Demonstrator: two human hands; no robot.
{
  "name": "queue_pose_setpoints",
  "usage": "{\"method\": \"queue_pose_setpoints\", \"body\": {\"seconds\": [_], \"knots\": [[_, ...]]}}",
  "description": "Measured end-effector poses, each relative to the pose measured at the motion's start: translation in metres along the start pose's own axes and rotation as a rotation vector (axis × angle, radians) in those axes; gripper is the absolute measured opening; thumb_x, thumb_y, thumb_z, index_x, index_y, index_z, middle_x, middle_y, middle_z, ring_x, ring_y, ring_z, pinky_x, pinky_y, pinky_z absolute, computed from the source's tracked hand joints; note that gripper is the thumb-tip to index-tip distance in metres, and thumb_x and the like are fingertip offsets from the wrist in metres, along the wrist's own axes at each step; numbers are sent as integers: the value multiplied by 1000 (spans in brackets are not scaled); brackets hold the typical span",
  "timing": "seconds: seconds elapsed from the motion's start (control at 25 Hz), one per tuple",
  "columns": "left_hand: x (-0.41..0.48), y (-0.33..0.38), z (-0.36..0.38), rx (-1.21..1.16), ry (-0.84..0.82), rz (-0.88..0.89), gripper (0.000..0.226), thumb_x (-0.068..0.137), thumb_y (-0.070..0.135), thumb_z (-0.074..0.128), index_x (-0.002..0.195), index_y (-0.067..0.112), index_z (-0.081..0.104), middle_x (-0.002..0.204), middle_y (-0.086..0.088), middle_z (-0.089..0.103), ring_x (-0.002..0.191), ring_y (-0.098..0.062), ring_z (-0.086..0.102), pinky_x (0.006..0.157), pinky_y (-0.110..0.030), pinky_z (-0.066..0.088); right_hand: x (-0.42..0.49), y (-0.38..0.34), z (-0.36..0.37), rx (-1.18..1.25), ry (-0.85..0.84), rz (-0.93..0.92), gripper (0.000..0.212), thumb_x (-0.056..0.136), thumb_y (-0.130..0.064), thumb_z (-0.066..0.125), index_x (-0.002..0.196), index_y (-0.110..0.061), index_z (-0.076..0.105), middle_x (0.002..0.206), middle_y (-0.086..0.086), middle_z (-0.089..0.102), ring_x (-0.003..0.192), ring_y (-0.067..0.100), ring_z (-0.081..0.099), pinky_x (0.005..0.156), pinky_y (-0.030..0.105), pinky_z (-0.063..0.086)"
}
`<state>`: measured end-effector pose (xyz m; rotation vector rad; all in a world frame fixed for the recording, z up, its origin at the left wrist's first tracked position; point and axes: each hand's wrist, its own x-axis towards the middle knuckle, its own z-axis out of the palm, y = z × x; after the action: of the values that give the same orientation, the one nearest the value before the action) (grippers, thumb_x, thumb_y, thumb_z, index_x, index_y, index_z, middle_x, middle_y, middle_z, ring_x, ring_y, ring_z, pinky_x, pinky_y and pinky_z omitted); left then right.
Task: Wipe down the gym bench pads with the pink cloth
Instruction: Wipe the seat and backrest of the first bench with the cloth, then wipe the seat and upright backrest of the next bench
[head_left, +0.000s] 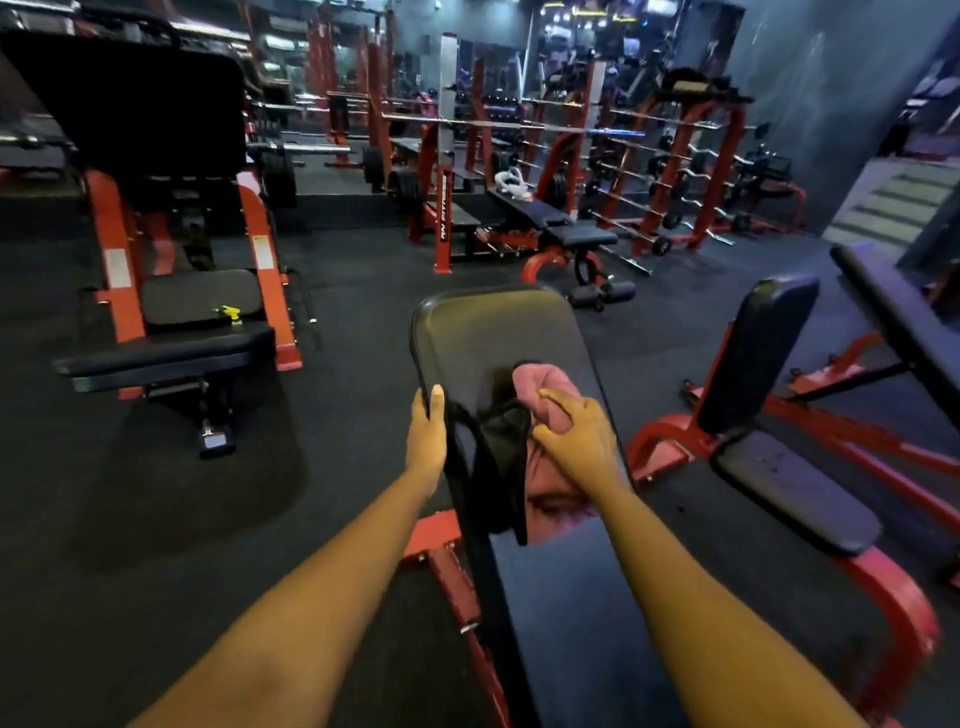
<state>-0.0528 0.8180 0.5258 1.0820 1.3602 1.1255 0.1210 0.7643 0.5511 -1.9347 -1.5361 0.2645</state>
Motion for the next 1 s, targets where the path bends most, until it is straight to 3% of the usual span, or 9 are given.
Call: {"method": "queue_pose_setpoints", "body": {"seconds": [0.12,0.2,0.28,0.4,0.48,0.6,0.72,0.8,1.0], "knots": [[-34,-33,-54,108,-258,-1,47,97,40,41,140,20,40,146,0,41,131,-17,42,112,-38,33,-76,5,15,-48,-75,89,50,79,-29,68,127,-33,55,118,14,51,106,34,53,88,34,40],[-66,-66,-93,274,-367,20,37,96,26,48,130,12,51,134,-2,53,119,-12,48,99,-23,37,-137,1,30,-96,-119,186,49,78,-29,68,126,-35,56,119,12,51,107,32,53,87,32,40],[-97,-103,-132,453,-550,30,33,95,15,51,126,4,54,127,-9,57,119,-19,52,87,-15,34,-203,-7,45,-144,-170,302,49,78,-31,68,125,-35,56,119,12,52,108,32,53,87,33,40],[-126,-156,-183,702,-841,-24,35,94,13,52,127,1,53,132,-12,55,122,-24,52,94,-19,36,-305,-15,64,-222,-282,468,51,81,-36,63,130,-34,52,117,12,52,105,31,53,87,32,40],[-141,-187,-204,822,-967,-51,36,94,17,54,127,4,54,133,-11,55,121,-22,53,98,-22,37,-375,-19,75,-201,-289,613,59,73,-50,57,129,-34,53,114,11,52,103,30,54,89,32,42],[-178,-219,-206,948,-1169,0,37,94,23,54,128,8,55,133,-9,55,122,-20,52,99,-23,37,-487,-23,86,-157,-250,862,85,52,-65,36,129,-35,52,116,10,54,105,29,55,92,33,44],[-240,-240,-192,1024,-1401,107,37,94,25,53,128,10,54,133,-7,54,123,-21,51,100,-23,36,-599,-50,84,-77,-156,1095,69,63,-56,53,130,-38,51,125,7,53,109,27,55,91,31,42],[-290,-254,-188,1073,-1570,171,37,94,25,53,128,9,54,133,-9,54,123,-22,50,102,-26,36,-671,-76,85,-37,-71,1233,58,72,-44,62,129,-38,51,120,7,52,109,26,55,88,28,40],[-447,-289,-203,1150,-1884,322,36,93,17,55,126,2,55,129,-13,57,119,-22,55,97,-20,37,-871,-148,116,50,134,1564,51,80,-33,61,129,-41,50,121,4,48,109,22,51,89,28,40]]}}
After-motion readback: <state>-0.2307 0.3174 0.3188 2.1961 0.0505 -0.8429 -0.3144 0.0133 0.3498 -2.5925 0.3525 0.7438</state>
